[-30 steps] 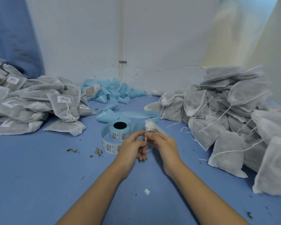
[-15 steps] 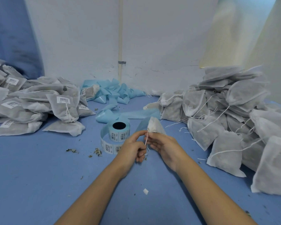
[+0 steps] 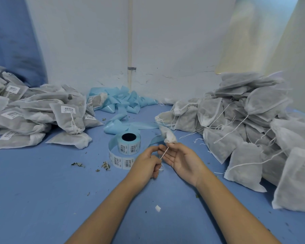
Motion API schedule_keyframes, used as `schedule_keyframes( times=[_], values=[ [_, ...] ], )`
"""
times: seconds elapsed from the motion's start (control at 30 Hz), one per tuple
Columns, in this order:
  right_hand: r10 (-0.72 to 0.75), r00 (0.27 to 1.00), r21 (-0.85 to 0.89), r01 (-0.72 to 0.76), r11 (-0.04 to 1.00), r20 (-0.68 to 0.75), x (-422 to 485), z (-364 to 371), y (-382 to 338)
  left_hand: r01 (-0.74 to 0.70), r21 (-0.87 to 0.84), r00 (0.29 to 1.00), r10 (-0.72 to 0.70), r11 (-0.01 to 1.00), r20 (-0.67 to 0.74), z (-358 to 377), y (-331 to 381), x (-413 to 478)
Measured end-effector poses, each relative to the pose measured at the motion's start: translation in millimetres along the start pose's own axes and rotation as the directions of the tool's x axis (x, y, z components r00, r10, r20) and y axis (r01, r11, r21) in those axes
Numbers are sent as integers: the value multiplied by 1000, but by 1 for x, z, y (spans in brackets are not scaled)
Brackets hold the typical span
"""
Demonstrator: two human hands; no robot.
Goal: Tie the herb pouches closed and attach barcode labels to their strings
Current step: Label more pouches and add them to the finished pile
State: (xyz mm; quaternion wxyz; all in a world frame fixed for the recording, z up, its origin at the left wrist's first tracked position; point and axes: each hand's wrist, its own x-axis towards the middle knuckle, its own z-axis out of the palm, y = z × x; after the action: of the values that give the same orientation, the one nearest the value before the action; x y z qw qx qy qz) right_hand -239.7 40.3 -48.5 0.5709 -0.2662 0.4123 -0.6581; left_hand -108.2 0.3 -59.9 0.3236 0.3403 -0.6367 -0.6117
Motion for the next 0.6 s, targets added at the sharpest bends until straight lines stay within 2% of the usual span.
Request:
schedule_keyframes(
  times=[0.1, 0.13, 0.2, 0.27, 0.33, 0.37, 0.5, 0.6],
  values=[
    [-21, 1000, -46, 20, 999, -21, 0, 0, 0, -113, 210, 979, 145, 971, -145, -2, -8, 0],
    [-52, 998, -116, 47, 992, -39, 1, 2, 2, -168, 333, 955, 237, 928, -179, -4, -9, 0],
    [-143, 987, -329, 111, 938, -76, 3, 6, 8, -221, 609, 906, 392, 762, -160, -8, -12, -1],
    [-266, 961, -616, 164, 771, -77, 3, 8, 14, -180, 789, 885, 447, 588, -131, -9, -13, -2],
    [-379, 925, -855, 186, 484, -13, 2, 7, 18, -127, 844, 875, 460, 521, -152, -11, -12, -2],
    [-410, 912, -909, 188, 372, 21, 0, 6, 19, -113, 853, 864, 474, 509, -168, -11, -11, -3],
    [-461, 885, -982, 142, 125, 70, -1, 7, 20, -144, 855, 825, 537, 499, -175, -12, -10, -4],
    [-481, 867, -991, 105, -85, 133, -3, 10, 20, -227, 839, 815, 568, 495, -115, -8, -11, -5]
  ],
)
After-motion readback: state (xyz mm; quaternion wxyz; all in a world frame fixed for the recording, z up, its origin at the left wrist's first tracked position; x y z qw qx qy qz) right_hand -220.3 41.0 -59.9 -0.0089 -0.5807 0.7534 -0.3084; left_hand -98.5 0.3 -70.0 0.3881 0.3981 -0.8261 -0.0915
